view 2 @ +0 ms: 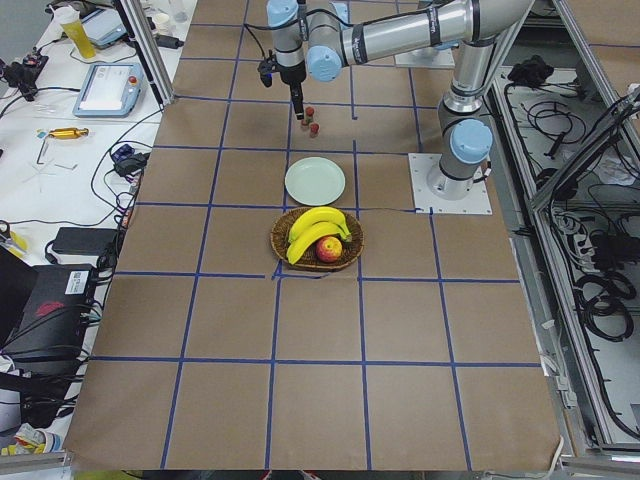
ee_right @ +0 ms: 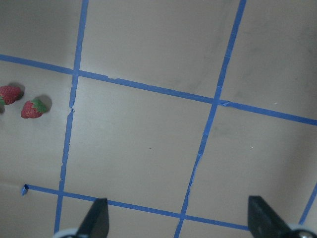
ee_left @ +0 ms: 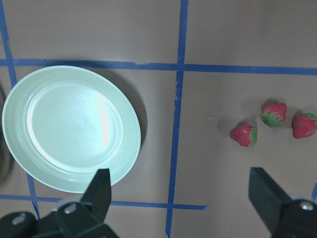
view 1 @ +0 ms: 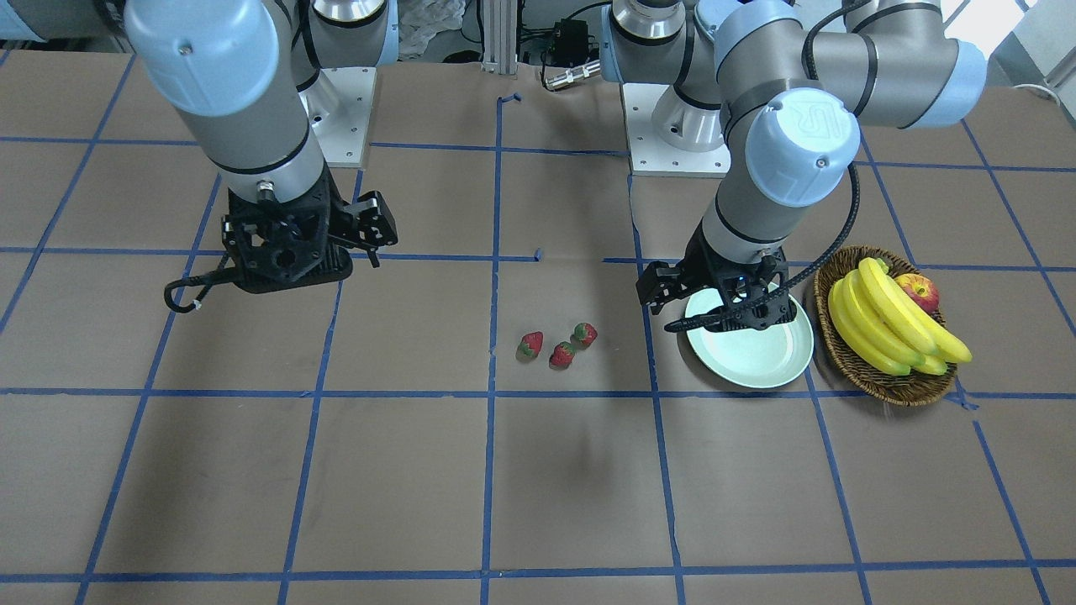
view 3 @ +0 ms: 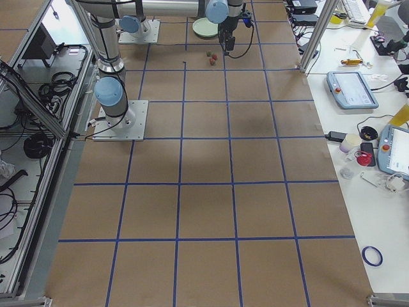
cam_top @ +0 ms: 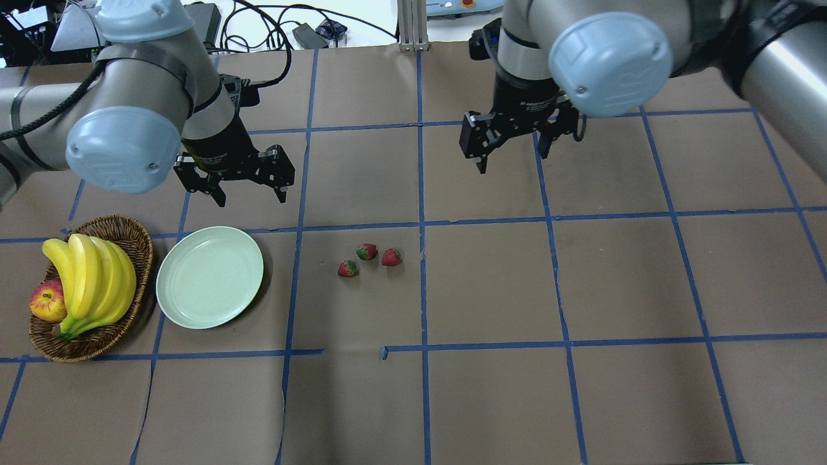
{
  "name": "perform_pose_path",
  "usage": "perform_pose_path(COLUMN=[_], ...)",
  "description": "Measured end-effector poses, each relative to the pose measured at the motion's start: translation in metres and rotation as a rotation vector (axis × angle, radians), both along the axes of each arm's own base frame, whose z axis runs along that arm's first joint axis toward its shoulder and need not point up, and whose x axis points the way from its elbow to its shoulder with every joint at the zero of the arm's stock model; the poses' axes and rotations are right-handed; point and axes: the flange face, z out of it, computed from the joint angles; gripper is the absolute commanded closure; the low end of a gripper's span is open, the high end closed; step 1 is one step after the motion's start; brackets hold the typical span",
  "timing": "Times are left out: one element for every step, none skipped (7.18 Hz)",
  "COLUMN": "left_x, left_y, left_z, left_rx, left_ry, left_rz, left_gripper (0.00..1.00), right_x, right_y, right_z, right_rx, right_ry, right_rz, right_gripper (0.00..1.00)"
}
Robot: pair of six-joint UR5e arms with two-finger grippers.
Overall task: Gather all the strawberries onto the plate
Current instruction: 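Reach the left gripper down to the strawberry nearest the plate and grasp it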
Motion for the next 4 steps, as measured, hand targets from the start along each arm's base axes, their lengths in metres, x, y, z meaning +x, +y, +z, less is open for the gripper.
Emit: perform_pose_path(left_x=[-0.009, -0.021, -0.031, -0.036], left_y=[-0.006, -0.01, -0.011, -0.01], left_z=[-0.013, -0.031, -0.055, -0.078], left_rx=[0.002, 0.021, 0.059, 0.101], left_ry=[0.018, 0.037, 0.036, 0.027], left_rz=[0.105, 0.197, 0.275, 0.343], left_gripper=[0.0, 0.0, 0.0, 0.0], right_x=[-0.007, -0.009, -0.01, -0.01], right_y=[0.004, 0.007, 0.008, 0.008], right_z=[0.004, 0.004, 0.002, 0.001], right_rx=[0.007, 0.014, 0.02, 0.024], right_ry=[0.005, 0.007, 0.009, 0.01], right_rz=[-0.009, -0.017, -0.02, -0.022], right_gripper=[0.0, 0.0, 0.0, 0.0])
